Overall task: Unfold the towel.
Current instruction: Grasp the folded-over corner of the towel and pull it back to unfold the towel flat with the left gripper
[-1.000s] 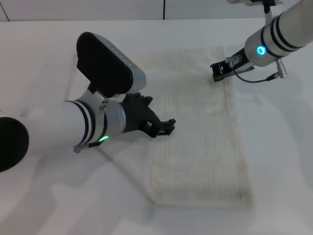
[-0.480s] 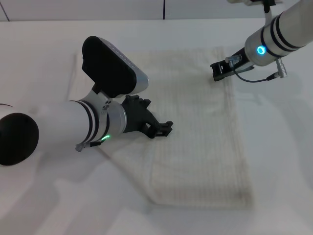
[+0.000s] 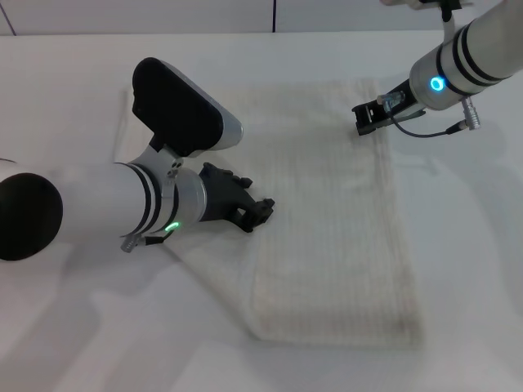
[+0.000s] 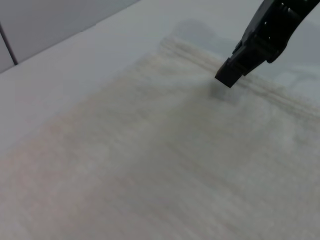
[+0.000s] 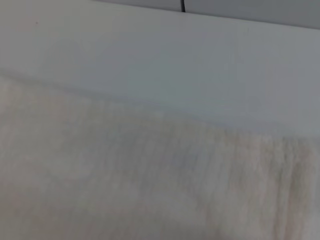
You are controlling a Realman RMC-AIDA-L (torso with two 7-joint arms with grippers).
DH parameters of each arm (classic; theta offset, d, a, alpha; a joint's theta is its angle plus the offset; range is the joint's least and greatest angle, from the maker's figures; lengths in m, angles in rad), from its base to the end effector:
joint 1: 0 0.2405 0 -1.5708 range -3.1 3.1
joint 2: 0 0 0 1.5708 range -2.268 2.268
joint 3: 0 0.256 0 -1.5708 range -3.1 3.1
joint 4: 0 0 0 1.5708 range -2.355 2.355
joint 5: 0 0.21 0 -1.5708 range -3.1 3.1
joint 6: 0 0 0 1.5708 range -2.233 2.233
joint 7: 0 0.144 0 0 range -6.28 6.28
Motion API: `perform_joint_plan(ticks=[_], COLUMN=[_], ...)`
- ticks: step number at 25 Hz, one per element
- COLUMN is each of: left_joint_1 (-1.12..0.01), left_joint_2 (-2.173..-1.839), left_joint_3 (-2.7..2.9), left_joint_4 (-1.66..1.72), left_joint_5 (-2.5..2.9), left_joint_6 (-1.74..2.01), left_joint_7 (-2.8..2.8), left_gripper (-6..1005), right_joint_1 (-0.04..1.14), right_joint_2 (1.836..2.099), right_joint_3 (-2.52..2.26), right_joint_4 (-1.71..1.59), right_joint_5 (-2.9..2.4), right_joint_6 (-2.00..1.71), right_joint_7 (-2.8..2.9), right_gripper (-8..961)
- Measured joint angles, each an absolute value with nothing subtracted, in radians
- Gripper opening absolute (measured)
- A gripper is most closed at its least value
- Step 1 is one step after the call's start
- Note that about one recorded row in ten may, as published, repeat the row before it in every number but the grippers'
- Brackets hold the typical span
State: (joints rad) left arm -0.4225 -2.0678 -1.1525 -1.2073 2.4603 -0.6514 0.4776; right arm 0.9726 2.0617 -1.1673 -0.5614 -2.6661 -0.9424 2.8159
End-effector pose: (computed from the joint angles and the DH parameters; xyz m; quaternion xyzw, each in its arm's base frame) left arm -0.1819 0.3370 -0.1107 -0.9367 -0.2262 0.0287 0.2659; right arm 0.2027 0.4476 -0.0431 -0.8120 0.4996 -0.0801 0.2909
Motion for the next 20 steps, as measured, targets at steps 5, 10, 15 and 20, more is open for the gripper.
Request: perform_joint_plan(ticks=[5,10,15,20], left_joint_1=[-0.41,-0.37,-0.319,-0.285], left_joint_2=[-2.067,-2.065,-2.065,-2.065], left_joint_3=[-1.153,-1.161,-1.165,-1.166], left_joint_4=[-1.265,-1.386,-1.53,-1.633], left_joint_5=[2.466,2.497,2.562,2.672], left_joint_6=[-0.691,-0.763,-0.84,-0.908], left_joint_7=[0.477,0.475,0.439,0.337], left_gripper=[483,335,64,65], right_joint_1=[0.973,0.973,0.972,0.97], right_joint_2=[2.062,2.062,2.062,2.062], right_joint_3=[-1.167,-1.168,-1.169,-1.169], right_joint_4=[-0.558,-0.558,-0.557,-0.546], right_joint_5=[-2.666,-2.666,-2.666,-2.666], right_joint_6=[-0.943,-0.945,-0.946,-0.945], right_joint_7=[2.813,2.812,2.811,2.809], right_gripper=[-1,-2,-2,-2])
